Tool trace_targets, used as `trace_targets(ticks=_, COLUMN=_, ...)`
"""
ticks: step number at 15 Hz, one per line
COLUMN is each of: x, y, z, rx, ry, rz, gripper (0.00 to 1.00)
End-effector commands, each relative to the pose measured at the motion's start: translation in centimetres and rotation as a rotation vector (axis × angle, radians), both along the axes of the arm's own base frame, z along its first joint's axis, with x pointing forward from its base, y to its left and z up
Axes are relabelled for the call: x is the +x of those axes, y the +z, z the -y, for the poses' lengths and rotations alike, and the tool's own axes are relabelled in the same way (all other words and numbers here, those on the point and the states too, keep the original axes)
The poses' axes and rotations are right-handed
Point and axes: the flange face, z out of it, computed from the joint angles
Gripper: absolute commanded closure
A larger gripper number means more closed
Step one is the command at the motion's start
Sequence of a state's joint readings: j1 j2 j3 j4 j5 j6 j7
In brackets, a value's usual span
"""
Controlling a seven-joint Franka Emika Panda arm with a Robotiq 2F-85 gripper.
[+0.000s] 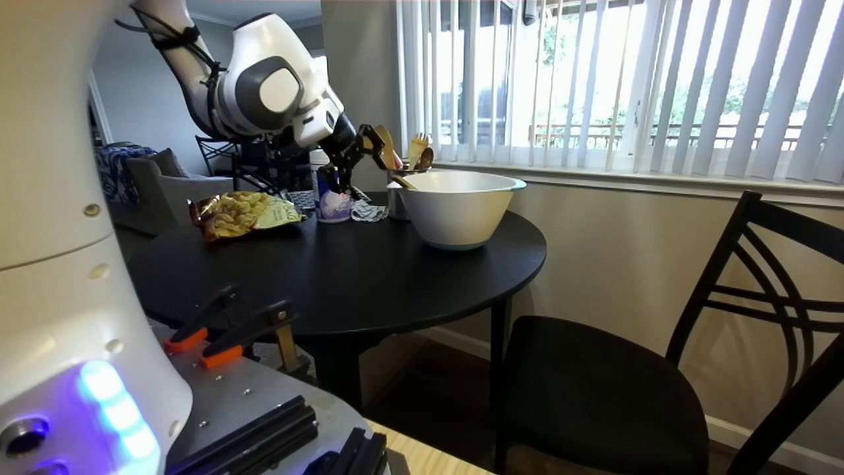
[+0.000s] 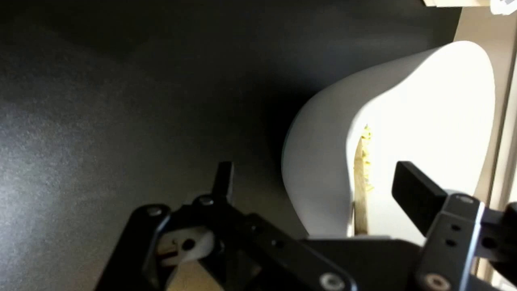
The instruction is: Use the wooden spoon to stir the contents in the bowl
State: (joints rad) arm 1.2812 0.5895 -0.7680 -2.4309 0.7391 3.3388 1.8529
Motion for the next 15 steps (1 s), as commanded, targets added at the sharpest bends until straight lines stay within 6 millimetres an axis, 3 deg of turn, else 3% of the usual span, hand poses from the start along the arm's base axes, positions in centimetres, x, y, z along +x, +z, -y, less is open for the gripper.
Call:
trace_targets(ticks=1, x=0.6, y=0.6, z=0.6, rx=-0.089, ry=0.004, rz=-0.002, gripper=0.0)
trace_targets(ticks=7, x=2.8, y=2.0, z=2.2, rx=-0.158, ry=-0.031, rz=-0.001, gripper=0.0)
trace_targets(ticks=15, x=5.0, y=1.3, z=4.2, rx=-0.187, ry=-0.081, rz=-0.061, gripper=0.0)
